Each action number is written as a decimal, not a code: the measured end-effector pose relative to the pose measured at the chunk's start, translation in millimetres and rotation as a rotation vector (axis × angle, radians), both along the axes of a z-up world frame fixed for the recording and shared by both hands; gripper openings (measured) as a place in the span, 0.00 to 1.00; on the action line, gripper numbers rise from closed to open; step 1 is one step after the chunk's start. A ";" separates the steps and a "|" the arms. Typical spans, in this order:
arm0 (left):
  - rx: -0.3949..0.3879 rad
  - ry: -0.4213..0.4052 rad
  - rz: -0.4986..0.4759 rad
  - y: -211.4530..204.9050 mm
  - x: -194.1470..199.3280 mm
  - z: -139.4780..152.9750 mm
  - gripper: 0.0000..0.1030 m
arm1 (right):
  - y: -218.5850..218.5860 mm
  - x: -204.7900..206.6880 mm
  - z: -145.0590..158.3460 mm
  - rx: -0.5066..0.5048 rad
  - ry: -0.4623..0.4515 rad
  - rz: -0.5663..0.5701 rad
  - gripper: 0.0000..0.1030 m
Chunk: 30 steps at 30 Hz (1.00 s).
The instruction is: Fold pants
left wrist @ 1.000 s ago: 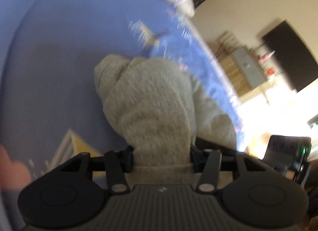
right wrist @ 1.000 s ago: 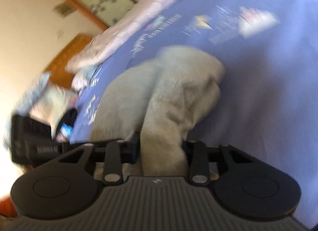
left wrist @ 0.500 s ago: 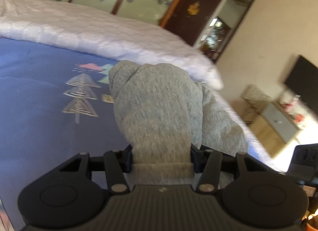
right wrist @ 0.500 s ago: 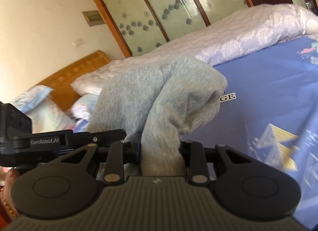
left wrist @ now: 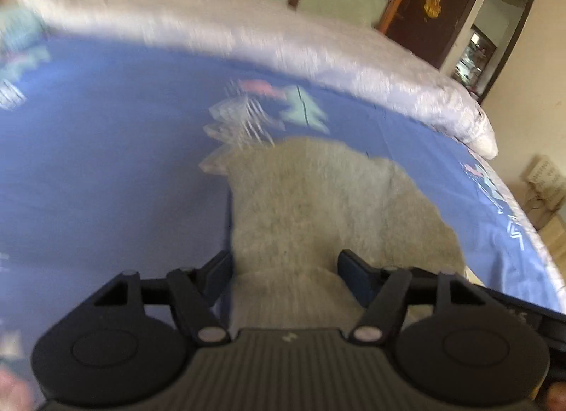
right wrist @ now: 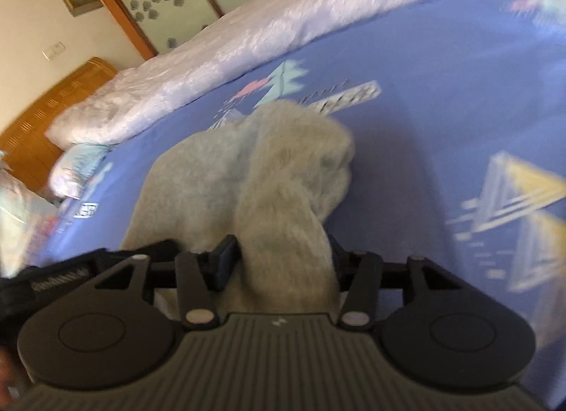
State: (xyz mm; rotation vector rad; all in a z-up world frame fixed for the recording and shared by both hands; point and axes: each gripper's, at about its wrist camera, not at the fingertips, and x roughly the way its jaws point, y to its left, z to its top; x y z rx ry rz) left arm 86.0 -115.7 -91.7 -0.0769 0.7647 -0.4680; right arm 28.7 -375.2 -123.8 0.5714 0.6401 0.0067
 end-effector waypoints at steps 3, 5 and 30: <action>0.000 -0.077 0.013 20.3 -53.7 30.0 0.67 | 3.7 -50.3 16.1 -0.084 -0.036 -0.066 0.56; 0.010 -0.107 0.022 30.8 -90.3 46.8 0.71 | 12.4 -87.2 25.4 -0.122 -0.041 -0.069 0.58; 0.221 -0.212 0.189 91.3 -314.6 106.1 1.00 | 108.8 -276.7 64.4 -0.083 0.001 -0.003 1.00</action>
